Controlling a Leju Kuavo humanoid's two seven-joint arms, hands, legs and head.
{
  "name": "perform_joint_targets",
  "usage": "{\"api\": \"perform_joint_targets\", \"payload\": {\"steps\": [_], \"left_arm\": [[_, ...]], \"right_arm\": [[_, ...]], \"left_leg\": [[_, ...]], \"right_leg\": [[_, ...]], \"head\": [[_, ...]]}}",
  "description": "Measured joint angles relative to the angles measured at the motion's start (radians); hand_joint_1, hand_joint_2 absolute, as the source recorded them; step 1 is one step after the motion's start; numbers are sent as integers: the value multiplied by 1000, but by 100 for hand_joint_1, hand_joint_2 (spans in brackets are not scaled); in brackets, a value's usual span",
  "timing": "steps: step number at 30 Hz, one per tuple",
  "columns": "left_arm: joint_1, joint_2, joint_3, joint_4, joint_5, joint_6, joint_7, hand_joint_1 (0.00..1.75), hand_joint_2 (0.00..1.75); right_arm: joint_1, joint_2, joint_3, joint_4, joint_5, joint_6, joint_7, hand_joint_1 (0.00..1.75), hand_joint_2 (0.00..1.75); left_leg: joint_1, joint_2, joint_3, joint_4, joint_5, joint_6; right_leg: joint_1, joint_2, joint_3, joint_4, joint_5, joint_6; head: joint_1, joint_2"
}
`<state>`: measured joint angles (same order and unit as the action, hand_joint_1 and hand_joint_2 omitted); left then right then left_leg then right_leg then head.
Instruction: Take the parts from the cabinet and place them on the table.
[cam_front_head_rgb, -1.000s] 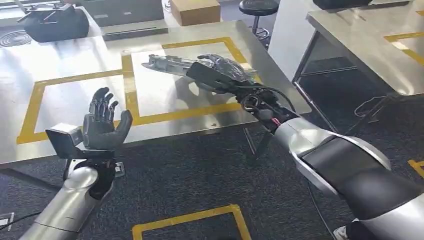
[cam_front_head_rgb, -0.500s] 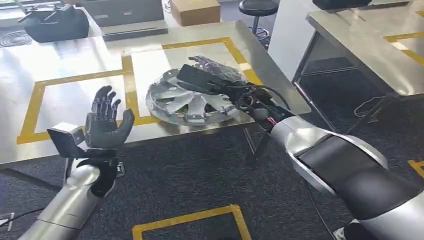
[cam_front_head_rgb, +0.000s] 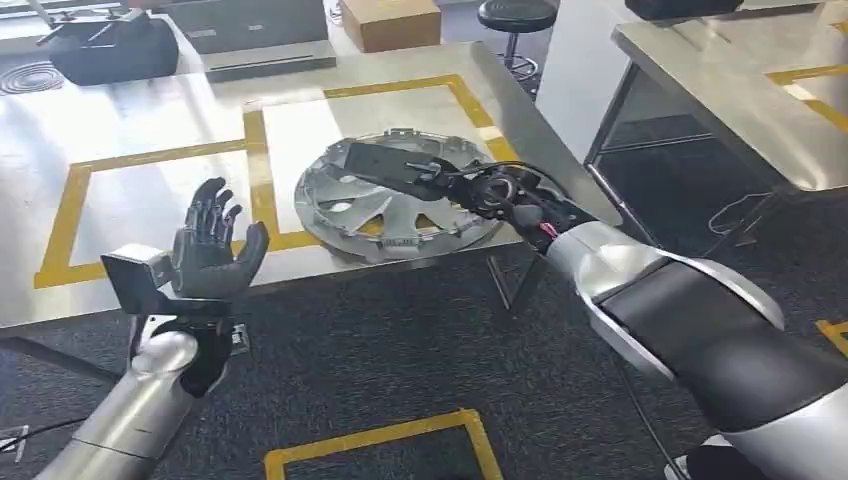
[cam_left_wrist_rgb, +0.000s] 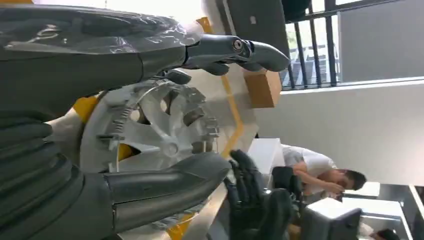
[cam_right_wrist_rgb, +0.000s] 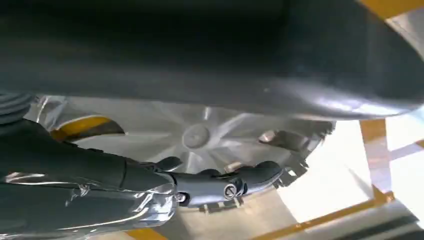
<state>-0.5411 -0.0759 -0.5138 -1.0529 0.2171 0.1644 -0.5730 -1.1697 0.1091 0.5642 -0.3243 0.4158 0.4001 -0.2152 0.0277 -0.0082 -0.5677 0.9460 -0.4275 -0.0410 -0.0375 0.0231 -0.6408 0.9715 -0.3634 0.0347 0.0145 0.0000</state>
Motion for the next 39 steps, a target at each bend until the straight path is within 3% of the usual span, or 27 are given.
{"api": "perform_joint_targets", "payload": {"steps": [10,11,16,20,22,24,28,31,35,39], "left_arm": [[13,16,0,-11,-3,2,3,0,175],[13,16,0,-13,-3,2,3,0,0],[16,19,0,-16,-4,11,8,0,0],[32,28,0,-37,-14,48,20,0,0],[44,36,2,-54,-24,68,34,0,0],[57,46,3,-74,-33,80,51,0,0],[83,63,6,-107,-39,90,64,0,0],[102,71,11,-126,-48,98,63,0,0],[117,79,23,-143,-53,101,63,0,0],[122,82,34,-156,-58,108,69,0,0]], "right_arm": [[-13,-3,-3,0,-7,-6,-11,0,0],[-13,-3,-4,0,-7,-6,-11,0,0],[-12,-3,-8,0,-39,-39,-42,0,0],[-8,-3,-51,-3,-180,-128,-160,0,0],[12,-3,-79,-24,-255,-143,-239,0,0],[61,-3,-103,-72,-353,-139,-265,0,0],[218,-18,-116,-261,-524,-190,-173,0,0],[367,-42,-131,-471,-642,-292,-95,0,0],[512,-77,-147,-715,-674,-342,-49,0,0],[602,-105,-161,-883,-684,-370,-22,0,0]], "left_leg": [[0,0,0,0,0,0],[0,0,0,0,0,0],[0,0,1,0,0,0],[0,0,1,0,0,0],[0,0,1,0,0,0],[0,0,3,0,-1,0],[0,-1,5,0,-2,2],[0,-2,6,0,-4,3],[-1,0,4,10,-10,12],[-2,0,-1,23,-16,21]], "right_leg": [[0,0,1,0,0,0],[0,0,1,0,0,0],[0,0,1,0,0,0],[0,0,1,0,0,0],[0,0,2,0,0,0],[1,0,3,0,0,0],[1,-1,5,-1,-1,1],[1,-2,8,-2,-3,1],[-3,-2,9,-3,-3,3],[-5,-2,11,-3,-4,13]], "head": [[0,0],[0,0],[0,0],[0,0],[0,0],[0,0],[-1,0],[-1,0],[-2,0],[-3,0]]}}
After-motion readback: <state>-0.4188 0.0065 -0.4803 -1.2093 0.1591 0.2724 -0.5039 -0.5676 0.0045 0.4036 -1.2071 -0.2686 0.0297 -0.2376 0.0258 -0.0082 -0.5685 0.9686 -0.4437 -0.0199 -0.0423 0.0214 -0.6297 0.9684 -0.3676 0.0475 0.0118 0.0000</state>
